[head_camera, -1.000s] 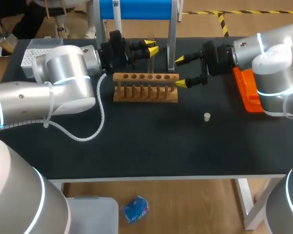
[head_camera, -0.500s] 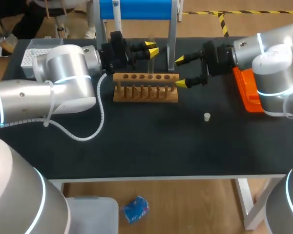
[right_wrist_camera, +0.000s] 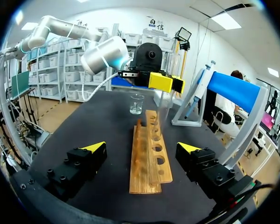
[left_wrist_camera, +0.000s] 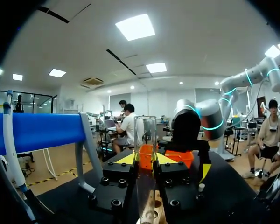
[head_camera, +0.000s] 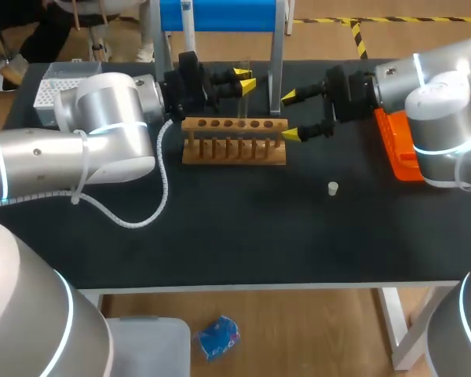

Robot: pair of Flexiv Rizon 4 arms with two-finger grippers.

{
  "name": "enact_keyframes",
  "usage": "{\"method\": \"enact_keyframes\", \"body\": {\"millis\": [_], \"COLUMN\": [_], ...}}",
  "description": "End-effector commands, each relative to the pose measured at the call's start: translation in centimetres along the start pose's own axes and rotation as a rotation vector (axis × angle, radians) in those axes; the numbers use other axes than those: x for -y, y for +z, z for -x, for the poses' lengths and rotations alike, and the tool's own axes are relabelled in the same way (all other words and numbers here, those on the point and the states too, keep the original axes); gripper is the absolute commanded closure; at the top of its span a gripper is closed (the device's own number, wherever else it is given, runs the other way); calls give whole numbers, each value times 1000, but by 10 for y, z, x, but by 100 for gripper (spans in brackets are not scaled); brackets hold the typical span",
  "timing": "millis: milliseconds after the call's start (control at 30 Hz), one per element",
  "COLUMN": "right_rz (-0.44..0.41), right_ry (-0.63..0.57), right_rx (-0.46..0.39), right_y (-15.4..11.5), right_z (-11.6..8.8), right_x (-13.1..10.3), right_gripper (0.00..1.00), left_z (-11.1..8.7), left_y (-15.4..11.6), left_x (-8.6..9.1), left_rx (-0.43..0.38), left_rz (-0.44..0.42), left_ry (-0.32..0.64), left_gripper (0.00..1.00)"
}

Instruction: Invert the test tube, pick up the pipette, mount the tip to pipette, aspirate from beaker and dispense into the tube, eject the tip, return the pipette, and cap with the stopper.

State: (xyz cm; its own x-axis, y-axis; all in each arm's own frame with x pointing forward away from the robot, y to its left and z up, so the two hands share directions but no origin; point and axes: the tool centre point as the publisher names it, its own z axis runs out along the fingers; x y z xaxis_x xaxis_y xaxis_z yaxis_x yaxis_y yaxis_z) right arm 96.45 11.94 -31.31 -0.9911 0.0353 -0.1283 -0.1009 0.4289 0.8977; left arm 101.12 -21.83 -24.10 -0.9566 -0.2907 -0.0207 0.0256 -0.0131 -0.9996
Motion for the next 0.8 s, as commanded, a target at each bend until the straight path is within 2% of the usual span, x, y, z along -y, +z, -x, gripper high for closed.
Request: {"method": "enact_keyframes", "body": {"millis": [33,533,800], "right_rz": [-1,-1,-1], "right_ry": [0,0,0], "right_rx": [-1,-1,-1], "right_y": [0,0,0], "right_z": [0,0,0], "right_x": [0,0,0], "right_gripper": [0,0,0], "left_z": [1,0,2], "left_y": [2,-5,-1], "left_x": [-4,-17,-24], "left_rx": [-3,36,20], "left_rz": [-6,-34,-22], "left_ry": [-2,-18,-40], "left_gripper": [100,100,100]}}
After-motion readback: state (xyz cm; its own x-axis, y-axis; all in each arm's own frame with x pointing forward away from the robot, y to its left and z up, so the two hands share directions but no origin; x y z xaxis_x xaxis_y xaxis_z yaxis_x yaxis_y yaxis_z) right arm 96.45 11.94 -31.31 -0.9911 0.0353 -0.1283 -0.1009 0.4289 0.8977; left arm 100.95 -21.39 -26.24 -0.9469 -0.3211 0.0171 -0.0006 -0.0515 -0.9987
